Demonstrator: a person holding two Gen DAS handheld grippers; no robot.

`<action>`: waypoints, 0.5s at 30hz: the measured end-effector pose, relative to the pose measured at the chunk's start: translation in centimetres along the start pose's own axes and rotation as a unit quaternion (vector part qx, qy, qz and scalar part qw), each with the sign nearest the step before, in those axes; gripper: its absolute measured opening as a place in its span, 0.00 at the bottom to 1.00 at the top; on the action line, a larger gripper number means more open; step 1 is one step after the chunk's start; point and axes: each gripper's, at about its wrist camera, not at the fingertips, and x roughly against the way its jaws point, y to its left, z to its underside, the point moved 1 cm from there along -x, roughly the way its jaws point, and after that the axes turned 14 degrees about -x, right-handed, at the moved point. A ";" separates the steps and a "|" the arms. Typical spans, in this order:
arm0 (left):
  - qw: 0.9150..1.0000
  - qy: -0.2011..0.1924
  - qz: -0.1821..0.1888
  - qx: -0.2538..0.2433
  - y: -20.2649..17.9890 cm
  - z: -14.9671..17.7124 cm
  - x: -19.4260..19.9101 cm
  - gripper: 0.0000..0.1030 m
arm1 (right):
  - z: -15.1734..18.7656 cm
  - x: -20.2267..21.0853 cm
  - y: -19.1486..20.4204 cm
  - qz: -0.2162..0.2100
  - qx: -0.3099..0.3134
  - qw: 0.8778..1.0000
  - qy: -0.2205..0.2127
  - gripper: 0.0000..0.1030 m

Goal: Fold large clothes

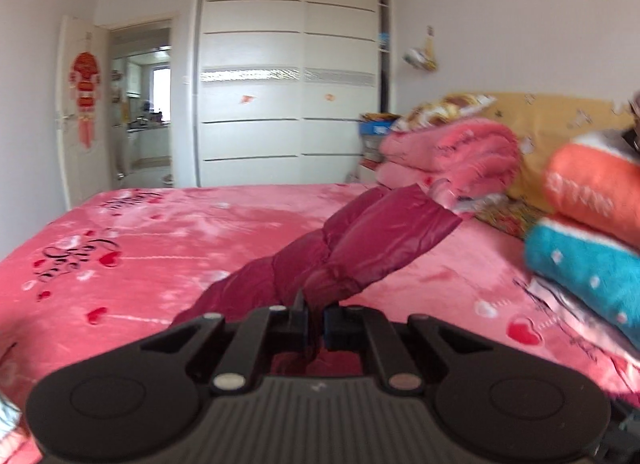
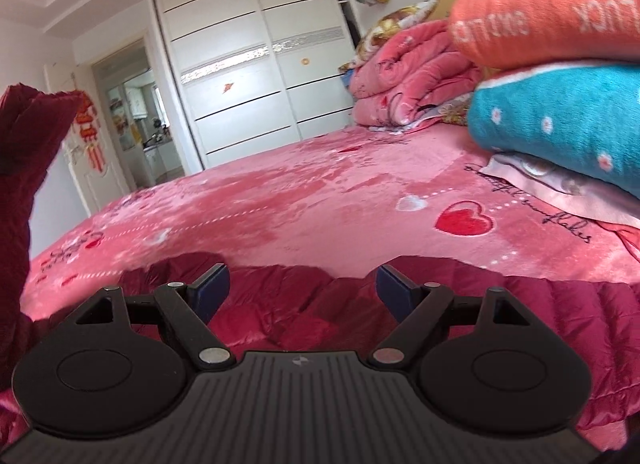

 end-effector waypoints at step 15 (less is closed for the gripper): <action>0.993 0.114 0.041 -0.007 -9.2 9.5 -8.1 0.05 | -0.6 0.6 -2.7 0.032 -0.101 0.994 -0.012 0.98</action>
